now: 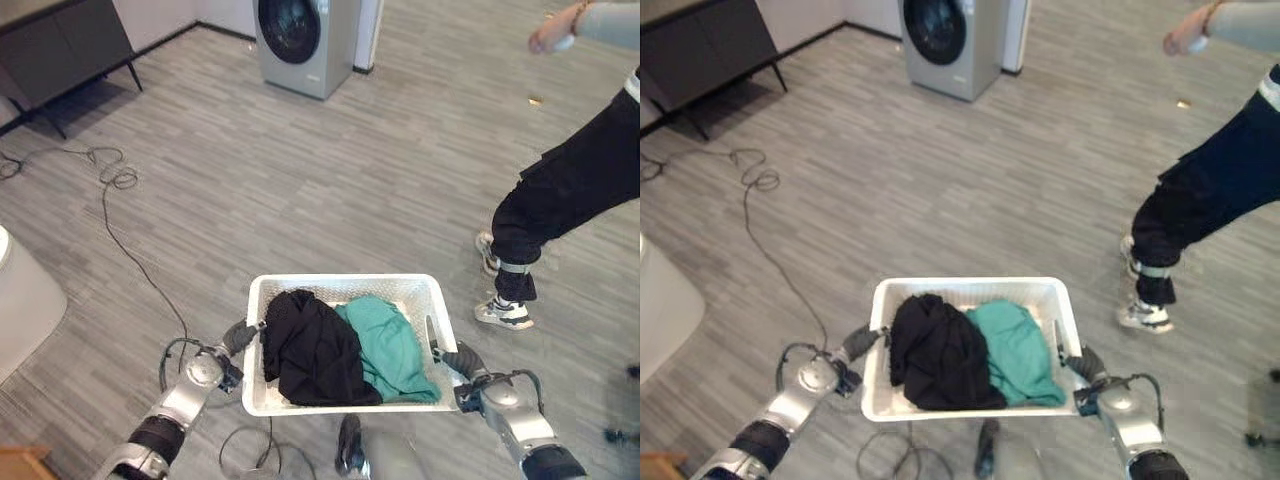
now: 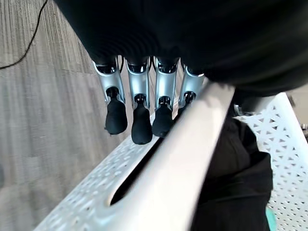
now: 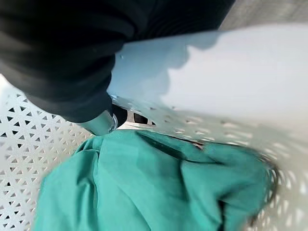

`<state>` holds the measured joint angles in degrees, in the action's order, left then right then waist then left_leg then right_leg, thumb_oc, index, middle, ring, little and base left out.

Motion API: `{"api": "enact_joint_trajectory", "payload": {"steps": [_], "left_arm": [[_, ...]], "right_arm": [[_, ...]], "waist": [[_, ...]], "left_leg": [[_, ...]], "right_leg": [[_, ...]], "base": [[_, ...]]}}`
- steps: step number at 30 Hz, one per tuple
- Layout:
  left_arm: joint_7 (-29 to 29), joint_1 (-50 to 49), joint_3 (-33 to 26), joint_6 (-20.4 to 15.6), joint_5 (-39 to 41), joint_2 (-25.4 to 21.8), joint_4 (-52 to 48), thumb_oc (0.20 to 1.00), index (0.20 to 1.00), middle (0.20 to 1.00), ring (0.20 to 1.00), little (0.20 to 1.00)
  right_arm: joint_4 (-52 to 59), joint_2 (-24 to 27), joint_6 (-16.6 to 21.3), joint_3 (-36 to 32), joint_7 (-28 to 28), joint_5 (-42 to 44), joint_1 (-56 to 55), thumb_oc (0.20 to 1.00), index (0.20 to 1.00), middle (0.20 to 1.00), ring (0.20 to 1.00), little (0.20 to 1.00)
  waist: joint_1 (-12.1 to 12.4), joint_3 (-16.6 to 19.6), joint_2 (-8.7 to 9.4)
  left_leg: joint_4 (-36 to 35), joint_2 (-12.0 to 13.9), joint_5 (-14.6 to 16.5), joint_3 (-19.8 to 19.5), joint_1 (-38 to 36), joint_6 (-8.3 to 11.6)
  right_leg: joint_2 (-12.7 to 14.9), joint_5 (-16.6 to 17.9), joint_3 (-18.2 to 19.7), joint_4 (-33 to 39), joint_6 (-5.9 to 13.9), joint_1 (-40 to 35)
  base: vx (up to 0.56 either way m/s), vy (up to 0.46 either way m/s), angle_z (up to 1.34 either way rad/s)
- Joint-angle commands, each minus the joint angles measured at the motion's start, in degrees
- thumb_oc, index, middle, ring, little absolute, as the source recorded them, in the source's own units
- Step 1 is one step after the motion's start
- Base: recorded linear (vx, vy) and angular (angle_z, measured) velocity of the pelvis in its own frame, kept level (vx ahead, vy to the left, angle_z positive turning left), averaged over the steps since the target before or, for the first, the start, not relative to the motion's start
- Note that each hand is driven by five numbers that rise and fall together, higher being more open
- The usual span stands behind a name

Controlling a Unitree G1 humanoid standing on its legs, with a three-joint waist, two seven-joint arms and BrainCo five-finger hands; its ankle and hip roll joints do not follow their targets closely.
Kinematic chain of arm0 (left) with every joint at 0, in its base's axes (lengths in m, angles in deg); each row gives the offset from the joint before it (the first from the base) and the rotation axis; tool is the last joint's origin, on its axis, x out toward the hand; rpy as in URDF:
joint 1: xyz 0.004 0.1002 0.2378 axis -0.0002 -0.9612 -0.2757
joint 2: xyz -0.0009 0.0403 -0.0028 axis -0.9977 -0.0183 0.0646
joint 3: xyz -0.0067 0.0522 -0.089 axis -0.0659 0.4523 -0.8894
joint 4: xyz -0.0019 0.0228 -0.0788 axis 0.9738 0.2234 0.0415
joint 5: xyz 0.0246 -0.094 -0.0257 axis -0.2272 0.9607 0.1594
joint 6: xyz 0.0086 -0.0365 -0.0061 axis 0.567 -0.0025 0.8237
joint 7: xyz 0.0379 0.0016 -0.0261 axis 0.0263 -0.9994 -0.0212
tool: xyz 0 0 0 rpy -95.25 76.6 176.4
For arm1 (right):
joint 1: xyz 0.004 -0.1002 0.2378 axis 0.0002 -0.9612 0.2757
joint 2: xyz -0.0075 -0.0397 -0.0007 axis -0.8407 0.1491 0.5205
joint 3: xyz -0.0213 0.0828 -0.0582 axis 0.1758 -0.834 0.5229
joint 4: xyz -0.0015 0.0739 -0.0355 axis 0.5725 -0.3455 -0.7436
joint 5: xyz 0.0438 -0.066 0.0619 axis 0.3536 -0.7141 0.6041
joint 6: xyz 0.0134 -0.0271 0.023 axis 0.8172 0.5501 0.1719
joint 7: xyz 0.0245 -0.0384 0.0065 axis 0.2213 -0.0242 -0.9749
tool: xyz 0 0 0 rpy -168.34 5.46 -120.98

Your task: Grab the laundry basket,head to the washer,open it,put in the laundry and shut it.

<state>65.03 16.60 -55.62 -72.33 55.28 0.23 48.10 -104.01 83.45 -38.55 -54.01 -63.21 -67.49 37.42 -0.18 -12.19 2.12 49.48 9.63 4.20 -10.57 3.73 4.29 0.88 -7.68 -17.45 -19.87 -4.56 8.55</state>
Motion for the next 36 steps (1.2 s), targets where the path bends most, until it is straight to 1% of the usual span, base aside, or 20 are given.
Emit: {"api": "enact_joint_trajectory", "payload": {"steps": [1,3,4,6,7,9,11,15,18,19,20,21,22,23,28,29,30,31,33,36], "left_arm": [[2.05,0.94,-2.35,-2.08,2.20,-7.76,-2.63,0.200,0.200,0.200,0.200,0.200],[2.46,1.53,-2.70,-2.02,3.05,-7.84,-2.73,0.200,0.200,0.200,0.200,0.200],[2.53,1.53,-3.12,-2.36,3.28,-7.50,-2.97,0.200,0.200,0.200,0.200,0.200],[2.65,1.90,-2.78,-2.52,3.03,-7.13,-2.99,0.200,0.200,0.200,0.200,0.200],[2.83,2.48,-2.27,-2.64,3.01,-6.99,-2.89,0.200,0.200,0.200,0.200,0.200],[2.92,3.61,-1.31,-2.75,2.79,-6.80,-2.48,0.200,0.200,0.200,0.200,0.200],[2.98,4.51,-0.41,-2.73,2.73,-7.08,-1.08,0.200,0.200,0.200,0.200,0.200],[2.94,4.05,-0.67,-2.63,3.35,-8.25,-0.93,0.200,0.200,0.200,0.200,0.200],[2.67,3.35,-0.70,-2.39,3.95,-9.52,-0.77,0.200,0.200,0.200,0.200,0.200],[2.67,3.33,-0.68,-2.40,3.95,-9.59,-0.78,0.200,0.200,0.200,0.200,0.200],[2.78,3.21,-0.48,-2.28,3.63,-9.88,0.10,0.200,0.200,0.200,0.200,0.200],[2.63,1.66,-1.38,-2.16,3.06,-10.59,0.69,0.200,0.200,0.200,0.200,0.200],[2.63,1.66,-1.40,-2.17,3.06,-10.59,0.68,0.200,0.200,0.200,0.200,0.200],[2.40,0.09,-2.28,-2.17,3.53,-10.69,0.11,0.200,0.200,0.200,0.200,0.200],[3.03,-0.28,-3.15,-1.87,4.12,-10.89,-0.13,0.200,0.200,0.200,0.200,0.200],[2.67,0.29,-2.84,-1.94,3.90,-10.67,-0.81,0.200,0.200,0.200,0.200,0.200],[2.57,0.29,-2.73,-2.12,3.68,-10.44,-0.90,0.200,0.200,0.200,0.200,0.200],[2.57,0.29,-2.69,-2.12,3.69,-10.43,-0.88,0.200,0.200,0.200,0.200,0.200],[2.64,0.70,-2.58,-2.11,3.44,-10.16,-0.80,0.200,0.200,0.200,0.200,0.200],[2.90,1.17,-2.89,-2.71,2.33,-8.42,-0.04,0.200,0.200,0.200,0.200,0.200]], "right_arm": [[4.46,1.01,5.40,-0.66,2.55,7.24,2.26,0.200,0.200,0.200,0.200,0.200],[3.84,1.13,5.42,0.28,1.81,7.59,3.13,0.200,0.200,0.200,0.200,0.200],[4.34,1.09,5.67,1.00,1.94,7.22,3.00,0.200,0.200,0.200,0.200,0.200],[4.43,1.16,5.81,1.01,2.04,7.10,2.71,0.200,0.200,0.200,0.200,0.200],[4.55,1.17,6.13,0.92,1.96,6.99,2.45,0.200,0.200,0.200,0.200,0.200],[4.18,0.83,6.77,0.93,1.53,6.19,2.52,0.200,0.200,0.200,0.200,0.200],[3.08,-0.80,7.62,1.52,1.34,6.55,3.69,0.200,0.200,0.200,0.200,0.200],[1.24,-2.92,7.98,2.99,1.39,6.66,6.44,0.200,0.200,0.200,0.200,0.200],[-0.59,-5.26,7.88,4.22,1.52,6.84,8.20,0.200,0.200,0.200,0.200,0.200],[-0.61,-5.33,7.90,4.22,1.52,6.83,8.19,0.200,0.200,0.200,0.200,0.200],[-1.23,-5.99,8.06,4.22,1.50,7.22,8.09,0.200,0.200,0.200,0.200,0.200],[-2.13,-6.82,7.60,3.62,1.76,6.47,7.82,0.200,0.200,0.200,0.200,0.200],[-2.13,-6.82,7.60,3.62,1.76,6.46,7.83,0.200,0.200,0.200,0.200,0.200],[-1.81,-6.80,7.05,2.99,1.93,5.46,7.50,0.200,0.200,0.200,0.200,0.200],[-0.72,-6.37,6.74,1.63,2.15,4.46,6.04,0.200,0.200,0.200,0.200,0.200],[0.17,-5.50,7.06,0.17,2.04,5.09,4.61,0.200,0.200,0.200,0.200,0.200],[0.86,-5.16,7.36,-0.94,1.90,6.11,3.74,0.200,0.200,0.200,0.200,0.200],[0.90,-5.15,7.34,-0.95,1.90,6.13,3.67,0.200,0.200,0.200,0.200,0.200],[1.39,-4.88,7.65,-1.79,1.62,6.64,3.20,0.200,0.200,0.200,0.200,0.200],[2.62,-4.73,8.38,-4.43,0.94,6.51,1.18,0.200,0.200,0.200,0.200,0.200]], "waist": [[2.63,-0.22,4.42],[4.81,-1.76,5.20],[7.10,-2.21,4.63],[8.11,-2.26,4.88],[9.04,-2.18,4.66],[11.03,-1.59,3.38],[14.13,-1.24,3.21],[17.57,-1.47,4.17],[19.54,-0.01,5.47],[19.60,0.08,5.64],[19.52,0.22,6.83],[18.75,0.76,7.56],[18.85,0.92,7.46],[17.10,1.09,5.98],[14.06,0.74,3.61],[11.82,0.39,3.43],[10.60,0.36,3.69],[10.55,0.35,3.50],[9.70,0.15,3.48],[6.32,0.45,2.12]], "left_leg": [[1.16,-1.68,-7.42,2.88,2.38,-3.66],[-2.13,-1.86,-4.99,5.73,8.66,-4.20],[-11.36,-2.48,-3.30,8.37,10.95,-3.53],[-18.43,-3.24,-3.99,9.56,11.68,-3.14],[-26.04,-3.45,-4.73,10.84,12.06,-2.86],[-40.85,-4.07,-10.94,10.83,12.18,-1.83],[-50.89,-7.36,-13.13,9.64,15.54,-1.35],[-50.93,-8.04,-14.34,7.63,17.89,-0.78],[-44.43,-7.38,-15.46,7.87,17.67,-2.97],[-44.28,-7.44,-15.34,7.99,17.82,-3.02],[-41.51,-8.44,-14.34,8.89,17.37,-3.91],[-39.68,-9.20,-10.99,10.29,14.65,-6.04],[-39.76,-9.00,-11.12,10.34,14.78,-6.03],[-40.12,-7.92,-8.90,11.50,10.33,-7.08],[-42.27,-7.51,-5.95,12.19,3.06,-8.24],[-43.20,-8.43,-3.48,11.70,-0.84,-7.50],[-43.00,-9.00,-1.12,10.75,-3.02,-6.28],[-42.93,-8.77,-0.85,10.62,-3.20,-6.18],[-42.45,-8.65,1.03,9.79,-4.52,-5.34],[-41.50,-7.66,6.37,7.13,-10.05,-4.26]], "right_leg": [[2.61,13.24,6.02,17.20,8.25,-2.13],[1.54,11.43,6.37,18.51,7.98,-4.79],[0.69,9.51,6.10,19.90,8.46,-7.52],[0.83,8.72,5.57,20.41,8.79,-8.84],[0.52,7.72,5.10,20.58,9.02,-10.09],[-1.52,5.43,4.54,20.66,8.96,-12.73],[-3.70,1.99,4.84,20.63,8.55,-16.91],[-4.32,-1.47,7.32,19.45,7.85,-20.69],[-4.11,-3.70,8.96,12.88,8.35,-23.01],[-3.97,-3.89,9.01,12.61,8.41,-22.79],[-2.66,-0.41,8.32,8.48,10.53,-22.28],[0.31,9.65,8.15,-3.09,14.84,-18.35],[0.15,9.83,8.28,-3.02,14.82,-18.16],[2.60,14.96,6.36,-12.99,17.26,-14.12],[7.67,15.05,1.49,-17.38,16.59,-7.37],[9.36,10.18,-2.04,-6.41,14.38,-3.86],[10.64,9.26,-2.99,4.14,13.75,-2.45],[10.33,9.30,-3.19,4.62,13.74,-2.93],[10.81,10.20,-2.17,10.64,14.27,-2.03],[13.41,15.55,3.65,21.15,17.06,3.51]], "base": [[0.26,-0.347,-0.02],[0.39,-0.218,0.09],[0.36,-0.062,-0.10],[0.34,-0.009,-0.31],[0.46,0.021,-0.24],[0.47,0.040,0.06],[0.56,0.021,-0.05],[0.55,0.077,-0.21],[0.49,0.145,-0.72],[0.36,0.126,0.04],[0.49,0.242,0.08],[0.48,0.242,0.07],[0.55,0.344,-0.14],[0.26,0.176,-0.21],[0.41,0.170,-0.16],[0.73,-0.031,0.07],[0.75,-0.035,0.34],[0.47,-0.136,0.37],[0.32,-0.109,0.30],[0.61,-0.133,0.75]]}}
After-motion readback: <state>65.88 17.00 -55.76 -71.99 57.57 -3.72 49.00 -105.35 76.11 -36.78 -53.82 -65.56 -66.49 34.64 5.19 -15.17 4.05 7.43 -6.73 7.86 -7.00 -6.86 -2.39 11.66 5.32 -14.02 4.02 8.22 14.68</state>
